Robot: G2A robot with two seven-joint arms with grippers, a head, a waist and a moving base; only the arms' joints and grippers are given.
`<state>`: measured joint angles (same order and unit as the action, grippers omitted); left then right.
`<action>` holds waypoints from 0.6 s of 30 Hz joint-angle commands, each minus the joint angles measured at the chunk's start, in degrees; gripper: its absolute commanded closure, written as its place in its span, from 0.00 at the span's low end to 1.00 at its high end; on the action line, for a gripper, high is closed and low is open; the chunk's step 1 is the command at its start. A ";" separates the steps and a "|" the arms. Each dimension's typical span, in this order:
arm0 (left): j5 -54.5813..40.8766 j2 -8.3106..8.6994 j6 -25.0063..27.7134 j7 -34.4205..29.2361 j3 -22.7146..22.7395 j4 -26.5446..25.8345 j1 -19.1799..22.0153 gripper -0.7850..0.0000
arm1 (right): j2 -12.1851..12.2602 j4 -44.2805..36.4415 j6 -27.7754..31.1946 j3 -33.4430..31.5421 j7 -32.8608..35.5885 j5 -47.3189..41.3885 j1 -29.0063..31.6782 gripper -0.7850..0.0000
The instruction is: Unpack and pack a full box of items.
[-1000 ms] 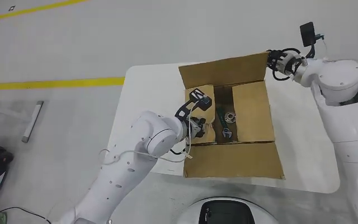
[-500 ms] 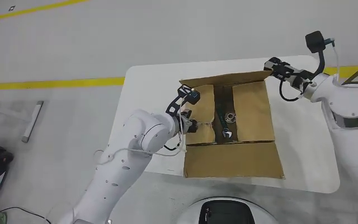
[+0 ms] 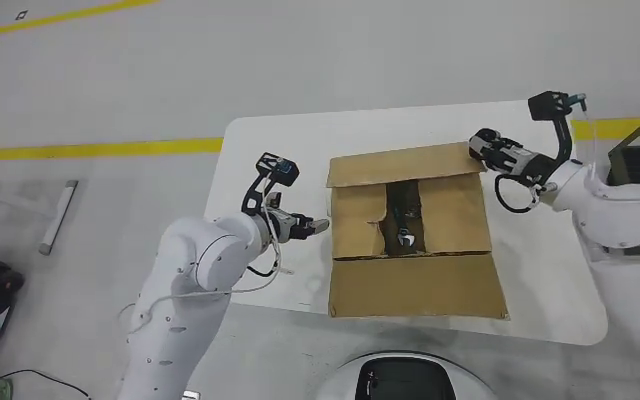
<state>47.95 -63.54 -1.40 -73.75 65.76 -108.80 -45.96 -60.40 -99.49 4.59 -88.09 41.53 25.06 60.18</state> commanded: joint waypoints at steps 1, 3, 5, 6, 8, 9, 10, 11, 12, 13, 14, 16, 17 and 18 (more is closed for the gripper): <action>0.00 -0.02 0.04 -0.03 -0.13 0.05 0.09 0.00 | 0.07 -0.86 0.91 0.31 -0.90 1.42 1.32 1.00; 0.00 -0.02 0.04 -0.03 -0.13 0.05 0.09 0.00 | 0.16 -1.99 1.57 0.58 -2.04 3.93 2.45 1.00; 0.00 -0.02 0.04 -0.03 -0.13 0.05 0.09 0.00 | 0.19 -3.54 2.40 1.23 -4.29 6.92 4.20 1.00; 0.00 -0.02 0.04 -0.03 -0.13 0.05 0.09 0.00 | 0.20 -4.15 2.73 1.42 -5.29 8.13 4.98 1.00; 0.00 -0.02 0.04 -0.03 -0.13 0.05 0.09 0.00 | 0.20 -4.87 3.18 1.88 -6.75 9.89 6.29 1.00; 0.00 -0.02 0.04 -0.03 -0.13 0.05 0.09 0.00 | 0.21 -5.13 3.20 2.08 -7.35 11.02 6.70 1.00; 0.00 -0.02 0.04 -0.03 -0.13 0.05 0.09 0.00 | 0.20 -5.37 3.26 2.37 -7.93 11.75 7.04 1.00; 0.00 -0.02 0.04 -0.03 -0.13 0.05 0.09 0.00 | 0.17 -5.48 3.30 2.63 -8.38 12.12 7.30 1.00; 0.00 -0.02 0.04 -0.03 -0.13 0.05 0.09 0.00 | 0.18 -5.50 3.24 2.89 -8.46 12.96 7.43 1.00; 0.00 -0.02 0.04 -0.03 -0.13 0.05 0.09 0.00 | 0.22 -5.54 3.25 3.20 -8.47 14.73 7.42 1.00; 0.00 -0.02 0.04 -0.03 -0.13 0.05 0.09 0.00 | 0.24 -5.51 3.52 3.67 -8.61 16.21 7.42 1.00; 0.19 -0.01 0.48 0.96 -0.11 -0.16 -0.15 0.00 | 0.17 -5.29 3.21 4.24 -9.34 17.18 7.35 1.00; 0.81 0.06 1.48 1.61 -0.15 -0.52 -0.36 0.00 | 0.14 -5.22 3.01 4.32 -9.44 17.04 7.35 1.00; 1.77 0.22 2.78 2.31 0.11 -1.17 -0.80 0.00 | 0.10 -5.22 2.61 4.39 -9.63 16.99 7.31 1.00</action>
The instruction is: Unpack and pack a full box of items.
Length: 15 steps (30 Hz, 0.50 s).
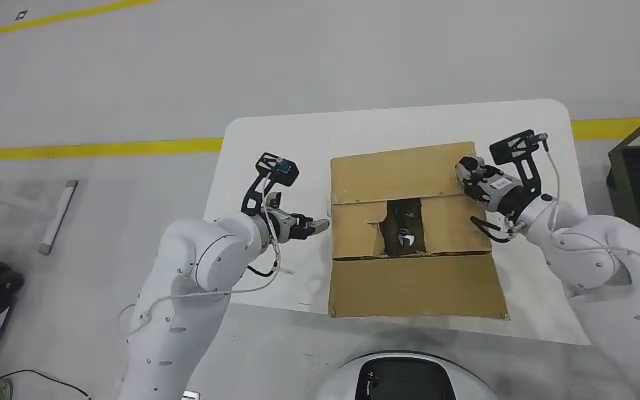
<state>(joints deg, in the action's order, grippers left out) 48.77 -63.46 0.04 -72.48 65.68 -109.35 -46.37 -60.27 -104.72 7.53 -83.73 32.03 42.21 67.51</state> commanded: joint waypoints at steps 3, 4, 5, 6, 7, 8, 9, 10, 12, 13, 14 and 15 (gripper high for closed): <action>3.95 0.71 4.13 0.26 1.14 -2.30 -2.21 0.00 | -0.12 -0.01 -1.20 0.07 -0.42 -0.52 -0.04 1.00; 5.45 1.01 4.83 -0.01 2.04 -2.91 -3.30 0.00 | -0.14 0.06 -1.57 0.00 -0.54 -0.62 -0.06 1.00; 6.75 1.31 5.50 -0.21 2.93 -3.75 -4.72 0.00 | -0.18 0.15 -2.01 -0.04 -0.68 -0.76 -0.05 1.00; 7.68 1.64 6.37 -0.79 3.85 -4.62 -6.41 0.00 | -0.22 0.19 -2.45 -0.07 -0.77 -1.04 -0.08 1.00; 9.30 2.01 7.08 -1.29 5.10 -5.45 -8.17 0.00 | -0.24 0.29 -2.84 -0.14 -0.80 -1.15 -0.13 1.00; 10.80 2.35 7.72 -1.51 6.26 -6.38 -10.17 0.00 | -0.27 0.38 -3.15 -0.16 -0.80 -1.42 -0.18 1.00; 11.19 2.64 8.35 -1.61 7.32 -7.13 -12.37 0.00 | -0.29 0.41 -3.28 -0.16 -0.80 -1.58 -0.25 1.00; 11.27 2.92 9.32 -1.96 8.29 -7.59 -14.58 0.00 | -0.31 0.44 -3.30 -0.15 -0.79 -1.69 -0.31 1.00; 12.52 3.50 12.16 -2.75 9.89 -8.63 -18.55 0.00 | -0.33 0.50 -3.42 -0.14 -0.65 -1.80 -0.39 1.00; 12.60 3.72 13.34 -2.87 10.44 -9.14 -20.35 0.00 | -0.35 0.48 -3.48 -0.09 -0.61 -1.79 -0.44 1.00; 12.38 3.89 14.22 -2.87 10.88 -9.63 -22.03 0.00 | -0.37 0.48 -3.54 -0.02 -0.60 -1.91 -0.47 1.00; 12.22 4.03 14.83 -2.68 11.31 -10.20 -23.37 0.00 | -0.39 0.50 -3.60 0.06 -0.54 -1.94 -0.52 1.00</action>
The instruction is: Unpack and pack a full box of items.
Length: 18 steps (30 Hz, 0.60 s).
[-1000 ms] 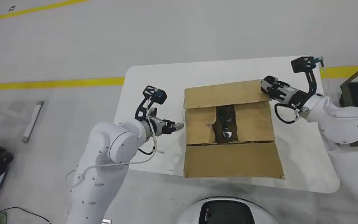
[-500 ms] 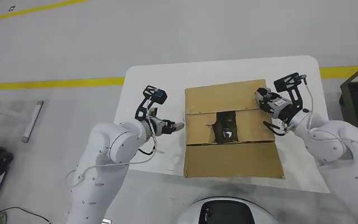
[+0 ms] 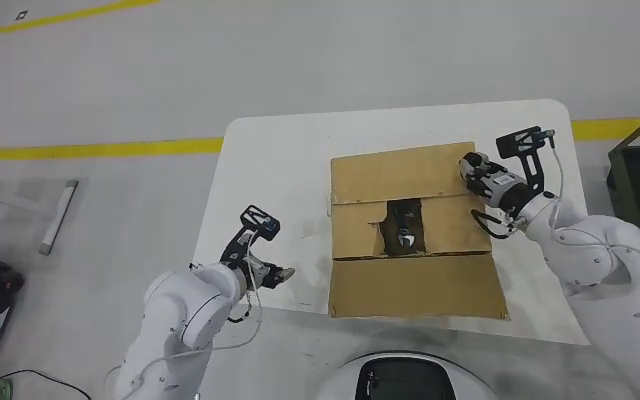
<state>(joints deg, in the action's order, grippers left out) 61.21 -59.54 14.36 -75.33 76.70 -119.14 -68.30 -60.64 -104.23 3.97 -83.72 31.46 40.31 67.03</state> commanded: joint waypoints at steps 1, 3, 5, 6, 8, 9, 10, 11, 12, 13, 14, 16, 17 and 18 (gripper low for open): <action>-0.68 0.20 1.15 0.27 0.41 -0.91 -2.68 0.00 | -0.04 0.08 -0.09 0.17 0.08 -0.04 -0.07 1.00; -1.92 0.32 2.25 0.37 0.19 -2.01 -4.41 0.00 | -0.08 0.14 -0.20 0.42 0.09 -0.01 -0.12 1.00; -2.61 0.41 3.56 -0.12 -0.70 -2.73 -5.33 0.00 | -0.11 0.18 -0.21 0.64 0.22 0.15 -0.13 1.00; -2.87 0.41 3.89 -0.14 -1.32 -3.03 -5.47 0.00 | -0.13 0.18 -0.24 0.68 0.25 0.14 -0.14 1.00; -3.67 0.34 4.47 0.25 -2.69 -3.75 -5.19 0.00 | -0.15 0.13 -0.55 0.73 0.37 0.34 -0.11 1.00; -4.00 0.27 4.45 0.69 -3.37 -4.17 -4.83 0.00 | -0.15 0.02 -0.42 0.79 0.34 0.52 -0.02 1.00; -4.11 0.22 4.60 1.08 -4.01 -4.41 -4.44 0.00 | -0.16 -0.02 -0.40 0.77 0.28 0.54 0.08 1.00; -3.92 0.19 5.17 1.33 -4.70 -4.66 -3.96 0.00 | -0.15 -0.04 -0.39 0.76 0.36 0.64 0.17 1.00; -3.81 0.14 5.19 1.81 -5.21 -4.86 -3.43 0.00 | -0.14 -0.07 -0.30 0.76 0.44 0.88 0.25 1.00; -3.73 0.07 4.78 2.22 -5.63 -4.82 -2.93 0.00 | -0.14 -0.09 -0.23 0.73 0.43 0.97 0.31 1.00; -4.06 -0.01 4.51 2.76 -6.11 -4.93 -2.41 0.00 | -0.15 -0.06 -0.30 0.68 0.48 0.94 0.37 1.00; -4.12 -0.13 4.34 3.36 -6.97 -5.03 -1.34 0.00 | -0.17 -0.08 -0.40 0.61 0.49 0.66 0.47 1.00; -4.47 -0.20 4.25 3.87 -7.37 -5.10 -0.82 0.00 | -0.18 -0.11 -0.41 0.58 0.52 0.62 0.50 1.00; -4.52 -0.26 4.07 4.23 -7.65 -5.01 -0.20 0.00 | -0.19 -0.13 -0.41 0.55 0.50 0.51 0.53 1.00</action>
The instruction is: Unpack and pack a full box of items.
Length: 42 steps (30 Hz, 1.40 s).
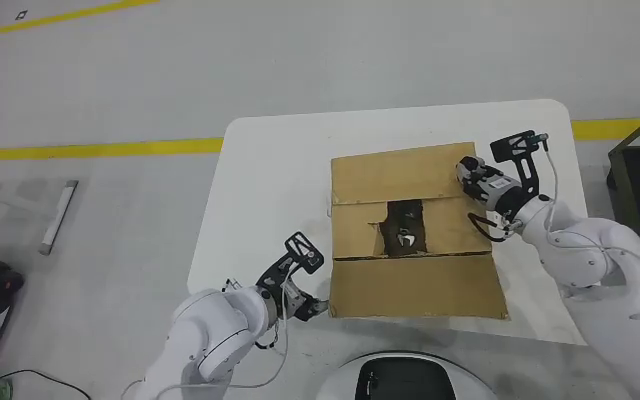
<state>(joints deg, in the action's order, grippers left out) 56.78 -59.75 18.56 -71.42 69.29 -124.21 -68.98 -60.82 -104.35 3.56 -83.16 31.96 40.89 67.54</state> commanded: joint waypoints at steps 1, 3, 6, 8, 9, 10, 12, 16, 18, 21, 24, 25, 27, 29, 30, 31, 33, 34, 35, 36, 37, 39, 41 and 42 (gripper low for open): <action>0.09 -0.11 -0.37 0.74 -0.51 -0.01 1.20 0.00 | -0.01 -0.02 0.02 -0.05 0.01 -0.05 0.04 1.00; 0.13 -0.29 -0.88 1.99 -1.03 0.10 2.79 0.00 | 0.00 -0.20 0.25 0.00 -0.24 0.73 0.13 1.00; -0.71 -0.72 -3.68 4.88 -1.21 0.40 5.87 0.00 | -0.05 -0.53 0.23 -0.05 -0.79 0.59 0.20 1.00; -1.06 -1.00 -4.78 5.85 -1.79 0.89 8.09 0.00 | -0.08 -0.97 0.02 -0.35 -1.32 0.47 0.19 1.00; -0.85 -1.14 -5.12 6.26 -2.16 1.33 9.30 0.00 | -0.10 -1.27 -0.14 -0.58 -1.65 0.20 0.15 1.00; -0.72 -1.29 -5.51 6.53 -2.65 2.00 10.45 0.00 | -0.11 -1.46 -0.65 -1.00 -2.16 0.05 0.04 1.00; 0.46 -1.57 -5.70 6.79 -3.94 3.39 12.81 0.00 | -0.16 -1.95 -2.71 -2.09 -3.77 0.44 -0.38 1.00; 1.91 -2.28 -6.34 7.71 -7.43 6.90 16.24 0.00 | -0.28 -3.75 -6.08 -3.96 -6.95 1.21 -1.27 1.00; 2.02 -2.66 -7.54 8.38 -8.74 8.88 17.42 0.00 | -0.23 -4.71 -6.21 -4.29 -7.21 2.76 -1.34 1.00; 2.49 -3.22 -9.54 9.36 -10.55 11.52 18.69 0.00 | -0.12 -6.35 -4.80 -3.66 -6.85 6.04 -0.79 1.00; 1.17 -3.71 -10.24 9.23 -11.90 14.09 19.85 0.00 | -0.09 -7.47 -3.83 -2.14 -7.15 10.21 0.24 1.00; 1.34 -3.81 -10.16 9.33 -12.20 14.66 20.21 0.00 | -0.14 -7.85 -3.87 -1.57 -7.41 11.01 0.56 1.00; 0.94 -3.99 -10.49 9.20 -12.53 15.57 20.60 0.00 | -0.24 -8.66 -3.98 -0.37 -7.75 12.69 1.24 1.00; 1.04 -4.10 -10.79 9.07 -12.64 16.35 20.81 0.00 | -0.27 -9.27 -3.11 1.02 -8.12 15.40 1.98 1.00; 1.04 -4.15 -10.99 9.15 -12.63 16.60 20.84 0.00 | -0.29 -9.40 -2.84 1.64 -8.29 16.61 2.32 1.00; 0.80 -4.20 -11.28 9.24 -12.56 16.77 20.84 0.00 | -0.33 -9.40 -2.78 2.26 -8.44 17.87 2.61 1.00; 0.77 -4.25 -11.23 9.20 -12.50 16.92 20.83 0.00 | -0.40 -9.07 -2.54 3.42 -8.54 19.92 2.93 1.00; 0.79 -4.27 -11.28 9.18 -12.43 17.01 20.77 0.00 | -0.43 -8.68 -2.61 3.99 -8.43 21.39 3.00 1.00; 0.86 -4.27 -11.24 9.15 -12.38 17.03 20.71 0.00 | -0.48 -8.31 -2.53 4.75 -8.31 22.58 3.12 1.00; 0.98 -4.28 -11.25 9.12 -12.30 17.07 20.64 0.00 | -0.55 -8.03 -2.71 5.33 -8.24 23.45 3.12 1.00; 1.03 -4.28 -11.32 9.10 -12.19 17.07 20.54 0.00 | -0.60 -7.67 -2.79 5.94 -7.91 24.72 3.08 1.00; 1.14 -4.28 -11.49 9.05 -11.93 17.02 20.30 0.00 | -0.74 -7.10 -2.89 7.05 -7.84 26.38 3.01 1.00; 1.24 -4.26 -11.47 9.03 -11.64 17.04 19.98 0.00 | -0.89 -6.53 -3.44 7.82 -7.50 27.60 2.91 1.00; 1.27 -4.24 -11.55 9.04 -11.47 17.16 19.76 0.00 | -0.97 -6.32 -3.66 8.18 -7.47 28.08 2.82 1.00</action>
<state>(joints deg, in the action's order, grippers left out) 58.00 -64.01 7.04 -62.41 57.66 -107.15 -49.01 -61.72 -110.85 0.14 -75.27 24.45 68.53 70.44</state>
